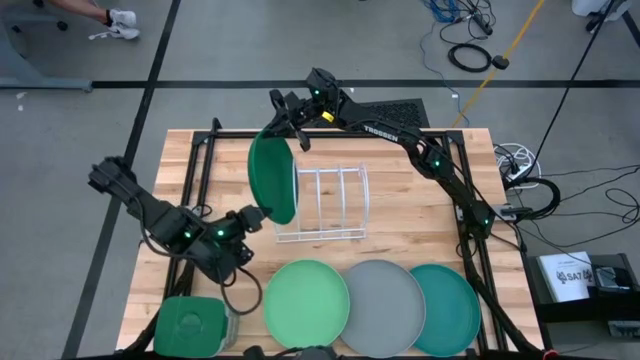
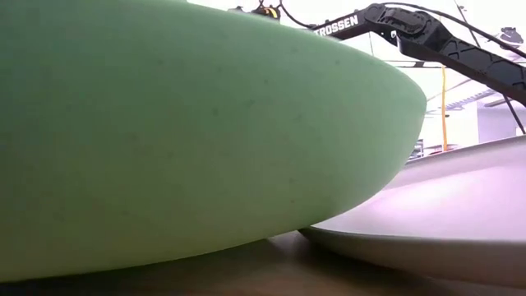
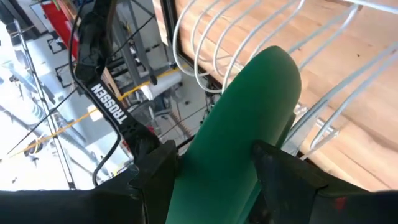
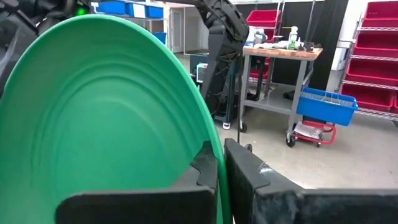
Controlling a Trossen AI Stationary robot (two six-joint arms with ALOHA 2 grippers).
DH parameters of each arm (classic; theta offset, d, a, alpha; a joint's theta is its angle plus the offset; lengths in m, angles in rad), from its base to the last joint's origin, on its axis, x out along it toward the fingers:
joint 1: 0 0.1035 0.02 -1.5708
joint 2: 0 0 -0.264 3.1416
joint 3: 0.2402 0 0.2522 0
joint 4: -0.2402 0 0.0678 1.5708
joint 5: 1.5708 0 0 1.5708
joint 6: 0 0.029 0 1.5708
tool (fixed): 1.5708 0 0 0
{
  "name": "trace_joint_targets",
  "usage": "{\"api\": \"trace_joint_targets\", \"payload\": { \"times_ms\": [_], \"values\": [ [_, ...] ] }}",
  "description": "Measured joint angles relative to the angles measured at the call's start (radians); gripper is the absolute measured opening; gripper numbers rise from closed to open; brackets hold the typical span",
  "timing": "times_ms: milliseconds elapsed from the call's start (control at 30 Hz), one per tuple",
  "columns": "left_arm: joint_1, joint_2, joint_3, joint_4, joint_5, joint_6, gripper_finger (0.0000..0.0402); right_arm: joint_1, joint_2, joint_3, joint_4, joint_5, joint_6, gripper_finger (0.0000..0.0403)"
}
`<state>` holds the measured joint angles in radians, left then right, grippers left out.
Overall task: Sort dishes
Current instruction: Put the green plate into the white dish rack
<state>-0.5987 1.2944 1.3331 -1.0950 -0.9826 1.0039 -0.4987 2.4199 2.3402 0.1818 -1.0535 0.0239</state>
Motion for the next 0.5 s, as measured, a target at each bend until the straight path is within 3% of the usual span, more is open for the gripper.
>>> {"api": "trace_joint_targets", "payload": {
  "times_ms": [233, 500],
  "values": [
    [0.001, 0.054, 0.0, 0.001, 0.011, -0.03, 0.0212, 0.004, 0.0, 0.002, -0.012, -0.001, -0.039, 0.0005],
    [0.027, 0.093, -0.002, 0.002, 0.176, -0.128, 0.0212, 0.016, 0.0, 0.002, -0.038, 0.018, -0.049, 0.0026]
  ]
}}
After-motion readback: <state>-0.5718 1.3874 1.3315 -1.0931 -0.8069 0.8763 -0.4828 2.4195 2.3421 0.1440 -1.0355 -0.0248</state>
